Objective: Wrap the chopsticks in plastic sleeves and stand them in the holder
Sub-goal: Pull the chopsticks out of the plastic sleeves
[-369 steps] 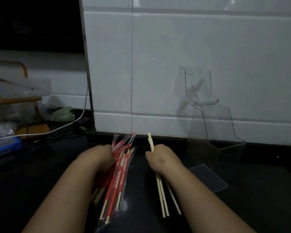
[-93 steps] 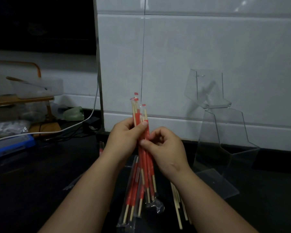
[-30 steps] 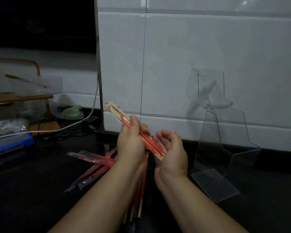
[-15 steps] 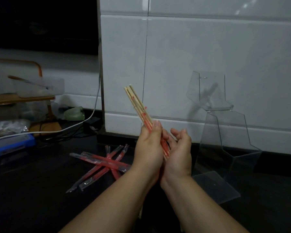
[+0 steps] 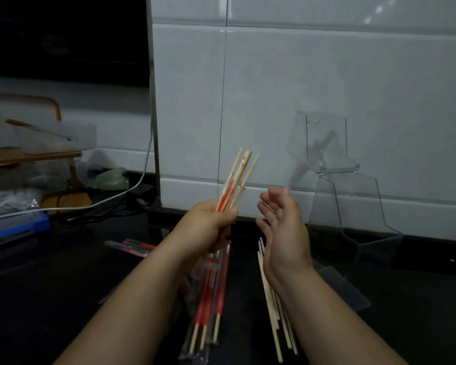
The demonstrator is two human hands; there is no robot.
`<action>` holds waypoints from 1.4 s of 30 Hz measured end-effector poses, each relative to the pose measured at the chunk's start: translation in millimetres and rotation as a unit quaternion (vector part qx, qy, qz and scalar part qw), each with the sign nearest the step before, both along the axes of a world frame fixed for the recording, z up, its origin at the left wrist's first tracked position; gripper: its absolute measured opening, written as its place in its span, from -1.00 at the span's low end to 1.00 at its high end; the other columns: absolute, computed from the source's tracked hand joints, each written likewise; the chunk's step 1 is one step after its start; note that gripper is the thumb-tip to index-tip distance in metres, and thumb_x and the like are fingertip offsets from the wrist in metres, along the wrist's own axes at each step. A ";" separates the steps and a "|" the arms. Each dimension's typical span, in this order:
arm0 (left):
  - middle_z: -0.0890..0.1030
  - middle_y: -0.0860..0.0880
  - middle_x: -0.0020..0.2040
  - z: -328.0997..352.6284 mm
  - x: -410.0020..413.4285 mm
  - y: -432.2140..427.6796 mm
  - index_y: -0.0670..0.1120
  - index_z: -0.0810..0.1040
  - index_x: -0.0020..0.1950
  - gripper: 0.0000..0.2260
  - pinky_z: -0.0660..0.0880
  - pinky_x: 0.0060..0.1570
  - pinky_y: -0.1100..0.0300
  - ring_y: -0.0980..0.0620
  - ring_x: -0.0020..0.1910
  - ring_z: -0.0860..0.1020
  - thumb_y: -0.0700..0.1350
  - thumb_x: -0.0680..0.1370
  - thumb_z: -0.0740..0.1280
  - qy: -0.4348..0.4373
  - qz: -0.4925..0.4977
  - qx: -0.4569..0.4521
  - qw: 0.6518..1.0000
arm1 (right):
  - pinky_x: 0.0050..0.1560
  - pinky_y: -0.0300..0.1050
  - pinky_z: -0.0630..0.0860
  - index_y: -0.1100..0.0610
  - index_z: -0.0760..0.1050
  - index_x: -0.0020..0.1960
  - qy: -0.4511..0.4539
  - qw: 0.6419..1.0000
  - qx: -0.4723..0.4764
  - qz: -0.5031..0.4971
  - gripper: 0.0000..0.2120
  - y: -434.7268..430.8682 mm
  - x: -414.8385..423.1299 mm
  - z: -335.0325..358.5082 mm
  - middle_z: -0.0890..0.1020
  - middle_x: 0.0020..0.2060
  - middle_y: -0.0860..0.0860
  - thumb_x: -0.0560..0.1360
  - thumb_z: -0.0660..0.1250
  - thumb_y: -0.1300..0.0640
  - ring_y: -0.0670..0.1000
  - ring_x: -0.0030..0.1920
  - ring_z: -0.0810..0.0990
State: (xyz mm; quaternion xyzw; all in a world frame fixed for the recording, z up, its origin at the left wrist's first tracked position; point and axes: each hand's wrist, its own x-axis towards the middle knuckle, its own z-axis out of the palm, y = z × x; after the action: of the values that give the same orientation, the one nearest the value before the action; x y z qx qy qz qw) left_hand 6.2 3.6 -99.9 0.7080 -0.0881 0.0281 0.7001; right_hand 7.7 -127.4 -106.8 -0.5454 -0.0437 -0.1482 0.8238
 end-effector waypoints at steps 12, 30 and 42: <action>0.34 0.04 -0.46 -3.3 -11.6 19.2 0.03 0.48 -0.35 -0.82 0.16 -0.51 0.28 0.11 -0.51 0.23 -0.13 0.45 0.35 0.092 -0.229 0.123 0.961 | -0.24 -0.08 0.44 0.03 0.62 -0.18 0.001 0.996 -0.084 -0.024 -0.62 -13.3 5.4 4.5 0.50 -0.42 -0.07 0.61 0.19 -0.16 0.00 -0.28 0.51; 0.59 0.06 -0.31 -4.1 14.2 41.7 0.07 0.60 -0.18 -0.73 0.54 -0.19 0.06 0.10 -0.27 0.56 0.25 0.40 0.47 -0.172 0.144 0.508 0.831 | -0.20 0.08 0.55 0.17 0.50 -0.23 -0.157 0.934 -0.291 -0.132 -0.60 -16.1 8.8 -1.0 0.61 -0.34 0.11 0.62 0.19 -0.09 0.11 -0.26 0.60; 0.53 0.02 -0.36 -2.2 14.5 46.2 0.02 0.50 -0.30 -0.67 0.44 -0.27 0.10 0.02 -0.27 0.52 0.23 0.44 0.44 -0.176 0.196 0.527 0.808 | -0.33 -0.29 0.35 0.11 0.51 -0.20 -0.183 0.920 -0.300 -0.174 -0.73 -17.8 -6.1 7.3 0.57 -0.36 0.05 0.64 0.20 0.09 0.00 -0.24 0.51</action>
State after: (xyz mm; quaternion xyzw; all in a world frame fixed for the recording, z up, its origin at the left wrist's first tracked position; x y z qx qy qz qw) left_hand 20.6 49.7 -102.1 0.9532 -0.0704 0.2385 0.1719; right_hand 1.6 -145.1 -99.5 -0.7291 -0.1407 -0.3662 0.5607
